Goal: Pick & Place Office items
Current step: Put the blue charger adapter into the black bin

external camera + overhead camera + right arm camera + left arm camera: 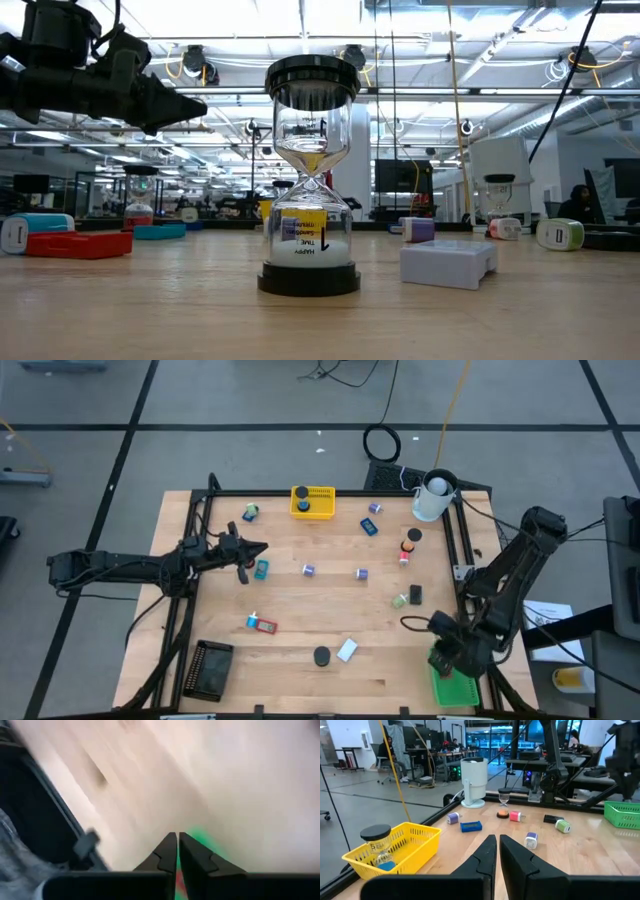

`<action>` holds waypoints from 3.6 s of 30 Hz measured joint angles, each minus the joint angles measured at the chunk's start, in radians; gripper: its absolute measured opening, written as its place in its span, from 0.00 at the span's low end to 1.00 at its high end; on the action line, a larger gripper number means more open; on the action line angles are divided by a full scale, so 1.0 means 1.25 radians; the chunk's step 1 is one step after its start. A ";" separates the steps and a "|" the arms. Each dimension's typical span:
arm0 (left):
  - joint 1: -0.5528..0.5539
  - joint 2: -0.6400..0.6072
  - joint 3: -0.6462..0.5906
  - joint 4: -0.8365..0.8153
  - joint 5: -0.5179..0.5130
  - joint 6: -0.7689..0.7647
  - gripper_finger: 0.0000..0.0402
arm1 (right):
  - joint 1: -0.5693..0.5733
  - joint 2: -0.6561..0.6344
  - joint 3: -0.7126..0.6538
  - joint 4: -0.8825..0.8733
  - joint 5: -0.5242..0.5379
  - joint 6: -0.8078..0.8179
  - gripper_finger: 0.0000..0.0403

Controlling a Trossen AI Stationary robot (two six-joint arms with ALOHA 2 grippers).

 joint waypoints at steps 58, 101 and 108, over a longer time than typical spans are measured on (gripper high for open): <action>-0.470 0.001 0.291 -0.781 -0.173 -0.388 0.08 | -0.769 0.003 -0.508 1.527 -0.021 -1.395 0.00; -0.541 0.534 0.688 -1.255 -0.069 -0.941 0.62 | -0.769 0.003 -0.508 1.525 -0.021 -1.375 0.00; -0.540 0.559 0.604 -1.253 -0.063 -0.995 0.65 | -0.769 0.003 -0.508 1.525 -0.022 -1.376 0.00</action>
